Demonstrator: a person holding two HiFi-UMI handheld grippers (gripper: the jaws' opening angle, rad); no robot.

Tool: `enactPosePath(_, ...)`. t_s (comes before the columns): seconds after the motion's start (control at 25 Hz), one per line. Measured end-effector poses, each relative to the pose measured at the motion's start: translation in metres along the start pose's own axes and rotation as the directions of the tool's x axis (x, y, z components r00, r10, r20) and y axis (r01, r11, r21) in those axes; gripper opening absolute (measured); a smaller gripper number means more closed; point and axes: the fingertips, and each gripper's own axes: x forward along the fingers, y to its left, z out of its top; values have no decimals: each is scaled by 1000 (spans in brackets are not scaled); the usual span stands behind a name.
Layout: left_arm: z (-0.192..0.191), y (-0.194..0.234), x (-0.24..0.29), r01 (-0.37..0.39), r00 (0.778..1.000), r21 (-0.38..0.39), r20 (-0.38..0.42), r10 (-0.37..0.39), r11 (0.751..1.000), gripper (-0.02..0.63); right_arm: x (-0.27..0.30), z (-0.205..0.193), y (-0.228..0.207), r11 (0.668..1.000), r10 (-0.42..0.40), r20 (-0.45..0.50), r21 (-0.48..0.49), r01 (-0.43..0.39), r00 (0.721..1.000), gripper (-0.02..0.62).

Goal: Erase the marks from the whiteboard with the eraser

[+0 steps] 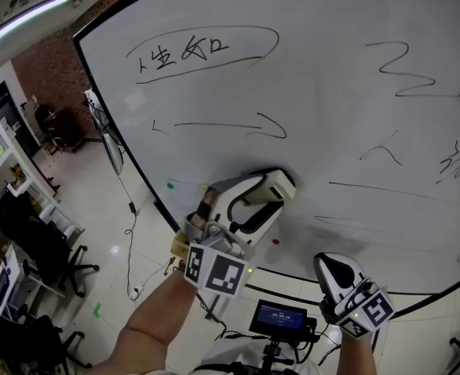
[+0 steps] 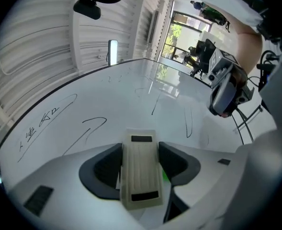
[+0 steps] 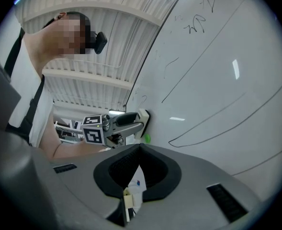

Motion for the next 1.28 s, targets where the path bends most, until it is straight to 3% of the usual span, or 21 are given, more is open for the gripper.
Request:
enactPosePath(0.2,33,5,9,8,993,37,119,-13,999,268,9,-4,9,1000,-8,-12,-12,7,1000,11)
enactPosePath(0.48,69,29,20,24,976,-153,216,10,988,267,0,15,3,994,-94,49,-47,96,994,11)
enactPosePath(0.76,85,69,20,-57,960,-252,250,122,966,268,9,12,14,993,-93,34,-71,95,995,11)
enactPosePath(0.84,90,82,17,-81,943,-279,289,164,957,268,15,9,19,993,-84,27,-76,86,996,11)
enactPosePath(0.92,91,98,11,-101,916,-322,339,215,941,270,19,8,22,994,-79,23,-77,81,997,11)
enactPosePath(1.0,80,115,3,-122,902,-375,344,260,919,270,22,7,24,994,-78,19,-78,80,997,11)
enactPosePath(1.28,18,143,-26,-234,895,-505,221,387,831,270,38,4,34,996,-58,22,-68,60,998,11)
